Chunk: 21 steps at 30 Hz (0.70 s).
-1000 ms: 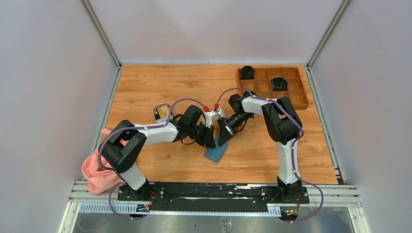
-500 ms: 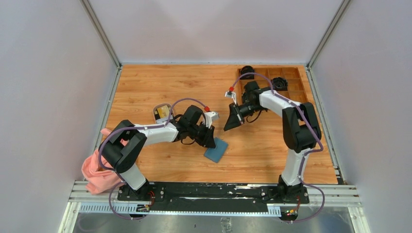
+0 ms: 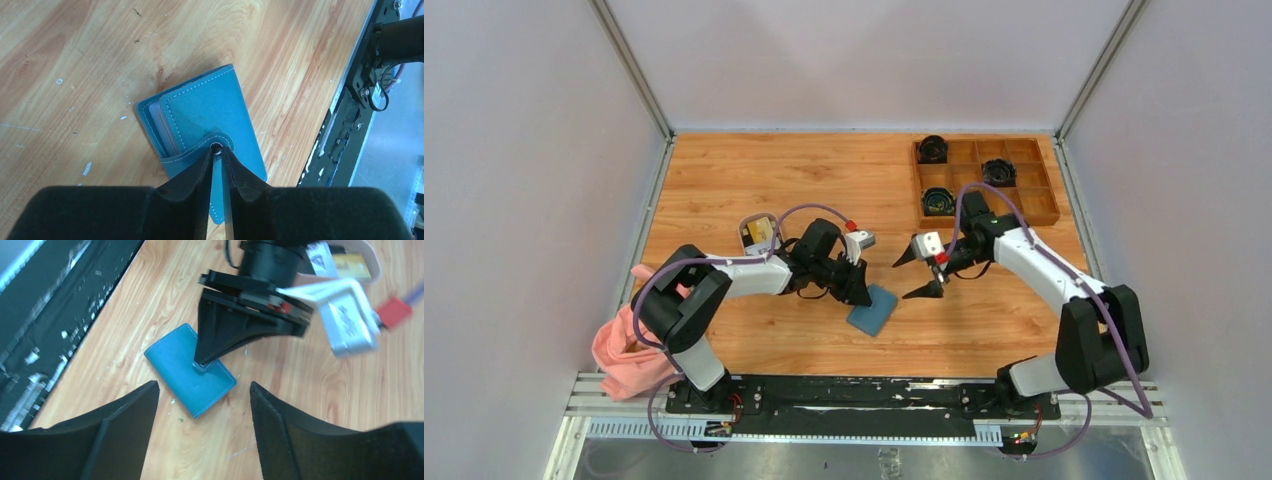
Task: Put the credit cards into the card holder
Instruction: Close the card holder at the center of the board.
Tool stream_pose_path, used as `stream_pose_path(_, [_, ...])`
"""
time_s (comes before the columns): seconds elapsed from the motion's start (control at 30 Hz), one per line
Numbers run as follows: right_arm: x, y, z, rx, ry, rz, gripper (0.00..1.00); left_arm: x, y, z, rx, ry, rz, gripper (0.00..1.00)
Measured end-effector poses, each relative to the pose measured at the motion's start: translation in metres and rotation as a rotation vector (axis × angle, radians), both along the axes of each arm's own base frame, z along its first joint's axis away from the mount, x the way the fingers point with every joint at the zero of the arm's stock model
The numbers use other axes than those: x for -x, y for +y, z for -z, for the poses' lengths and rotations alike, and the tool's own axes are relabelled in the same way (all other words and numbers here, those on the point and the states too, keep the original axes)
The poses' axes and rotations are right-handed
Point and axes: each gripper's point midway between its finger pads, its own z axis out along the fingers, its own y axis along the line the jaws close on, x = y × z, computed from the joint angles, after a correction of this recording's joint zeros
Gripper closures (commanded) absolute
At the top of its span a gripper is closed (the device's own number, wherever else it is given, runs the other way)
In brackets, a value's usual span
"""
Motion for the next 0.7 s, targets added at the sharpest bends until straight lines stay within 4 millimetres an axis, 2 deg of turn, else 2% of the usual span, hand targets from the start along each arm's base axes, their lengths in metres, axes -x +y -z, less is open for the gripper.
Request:
stream_pose_path(0.1, [0.006,0.014,0.017,0.017,-0.128,-0.110,0.49,0.000,0.000,0.001,0.000,0.005,0.000,0.80])
stream_pose_path(0.27, [0.018,0.029,0.055,0.105,-0.252,-0.199,0.62,0.000,0.000,0.002,0.003,0.011,0.002,0.80])
stream_pose_path(0.5, [0.000,0.044,0.070,0.172,-0.406,-0.202,0.65,0.000,0.000,0.001,0.007,0.012,0.004,0.80])
stream_pose_path(0.7, [0.000,0.050,0.087,0.222,-0.445,-0.218,0.67,0.000,0.000,0.001,0.008,0.015,0.005,0.80])
